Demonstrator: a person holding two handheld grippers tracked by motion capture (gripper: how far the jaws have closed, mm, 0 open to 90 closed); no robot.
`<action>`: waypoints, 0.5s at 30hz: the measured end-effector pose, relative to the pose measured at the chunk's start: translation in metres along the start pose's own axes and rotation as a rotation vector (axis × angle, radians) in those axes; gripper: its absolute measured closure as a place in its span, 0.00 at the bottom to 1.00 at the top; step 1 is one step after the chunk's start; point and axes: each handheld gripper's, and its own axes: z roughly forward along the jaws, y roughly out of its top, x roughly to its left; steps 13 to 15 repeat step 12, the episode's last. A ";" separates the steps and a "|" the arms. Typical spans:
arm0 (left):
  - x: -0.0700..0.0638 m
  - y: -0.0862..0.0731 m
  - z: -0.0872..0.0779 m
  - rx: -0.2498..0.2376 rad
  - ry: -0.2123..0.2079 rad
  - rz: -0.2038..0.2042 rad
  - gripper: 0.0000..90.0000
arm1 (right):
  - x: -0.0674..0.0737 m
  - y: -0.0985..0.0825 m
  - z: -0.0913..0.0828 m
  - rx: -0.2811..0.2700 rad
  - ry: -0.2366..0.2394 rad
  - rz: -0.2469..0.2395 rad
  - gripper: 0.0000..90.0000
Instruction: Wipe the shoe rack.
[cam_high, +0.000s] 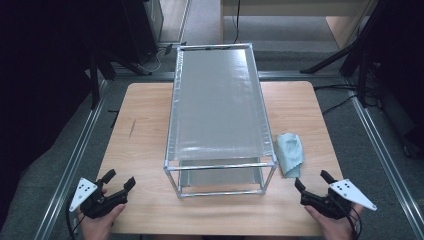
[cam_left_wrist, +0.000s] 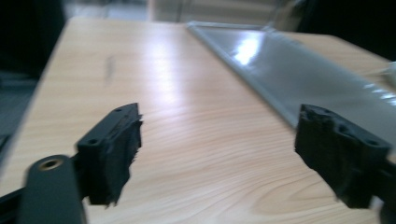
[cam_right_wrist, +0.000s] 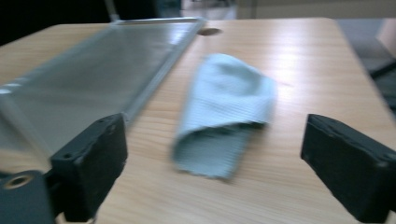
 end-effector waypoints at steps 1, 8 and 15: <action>0.006 -0.001 -0.002 0.003 0.012 -0.012 0.15 | -0.007 -0.001 0.000 0.007 -0.032 0.010 0.01; 0.014 -0.001 -0.004 0.005 0.028 -0.046 0.11 | -0.037 -0.007 -0.001 0.001 -0.102 0.086 0.00; 0.012 0.000 -0.002 0.006 0.038 -0.033 0.10 | -0.038 -0.006 -0.004 -0.006 -0.114 0.094 0.00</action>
